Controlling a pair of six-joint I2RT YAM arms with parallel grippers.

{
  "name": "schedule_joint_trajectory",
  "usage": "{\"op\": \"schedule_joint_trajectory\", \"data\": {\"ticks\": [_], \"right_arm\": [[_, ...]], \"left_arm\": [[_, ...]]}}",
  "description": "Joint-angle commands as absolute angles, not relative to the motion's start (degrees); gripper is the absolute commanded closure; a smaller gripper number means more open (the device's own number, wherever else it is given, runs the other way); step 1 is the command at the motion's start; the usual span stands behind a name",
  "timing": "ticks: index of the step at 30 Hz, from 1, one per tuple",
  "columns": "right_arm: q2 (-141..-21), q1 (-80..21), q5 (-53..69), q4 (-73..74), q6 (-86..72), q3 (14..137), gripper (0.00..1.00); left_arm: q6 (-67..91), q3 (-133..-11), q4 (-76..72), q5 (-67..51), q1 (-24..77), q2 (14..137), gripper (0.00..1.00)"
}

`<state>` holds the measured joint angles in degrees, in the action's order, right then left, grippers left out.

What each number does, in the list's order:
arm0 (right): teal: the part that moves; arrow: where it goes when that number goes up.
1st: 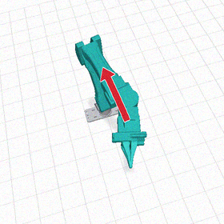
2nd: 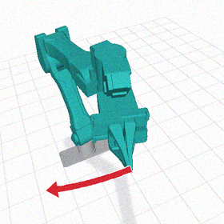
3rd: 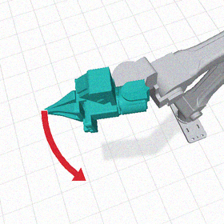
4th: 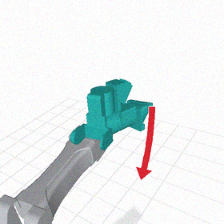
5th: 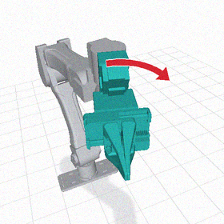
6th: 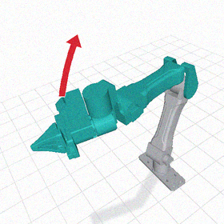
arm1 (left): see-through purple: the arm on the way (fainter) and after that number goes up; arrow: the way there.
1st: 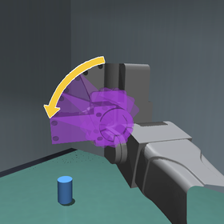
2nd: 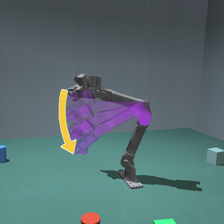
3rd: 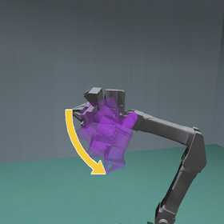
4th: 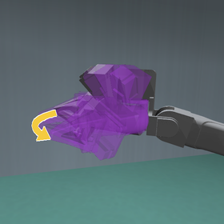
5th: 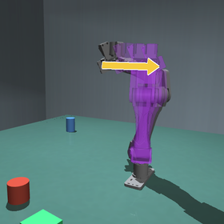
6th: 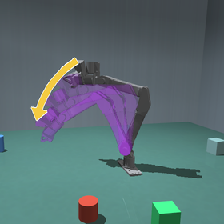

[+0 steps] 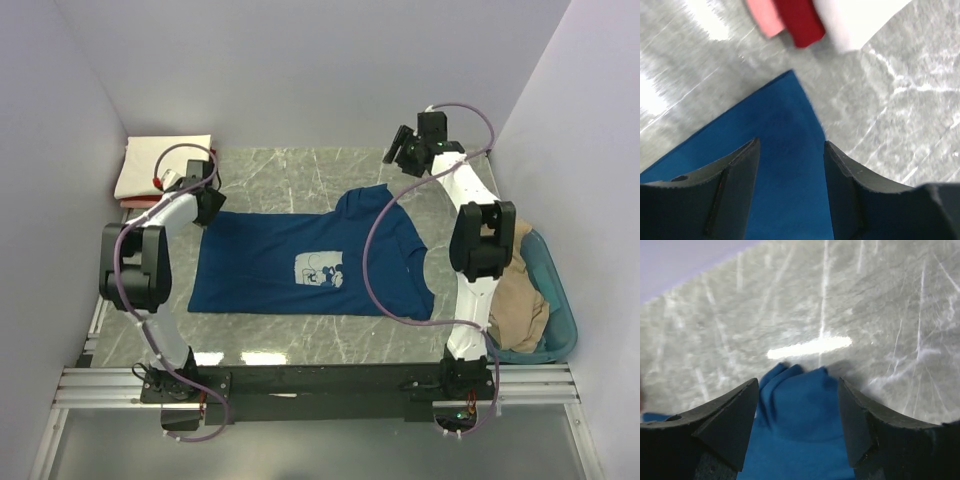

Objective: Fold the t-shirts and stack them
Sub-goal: Fold the tshirt

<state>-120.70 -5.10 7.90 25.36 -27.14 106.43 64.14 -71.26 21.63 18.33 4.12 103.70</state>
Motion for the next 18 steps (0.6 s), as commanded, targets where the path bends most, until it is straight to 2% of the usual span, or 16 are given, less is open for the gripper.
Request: {"op": "schedule_joint_trajectory", "data": {"ticks": [1,7,18], "right_arm": [[-124.0,-5.1,7.0,29.4,-24.0,111.6,0.30],[-127.3,-5.1,8.6,26.5,-23.0,111.3,0.30],[-131.0,-5.1,10.9,26.6,-22.1,111.8,0.30]], "left_arm": [[63.5,-76.6,22.9,21.0,4.3,107.0,0.41],[64.5,-84.0,27.6,23.9,4.5,113.4,0.42],[66.2,-86.6,29.2,26.0,4.5,118.9,0.51]]}}
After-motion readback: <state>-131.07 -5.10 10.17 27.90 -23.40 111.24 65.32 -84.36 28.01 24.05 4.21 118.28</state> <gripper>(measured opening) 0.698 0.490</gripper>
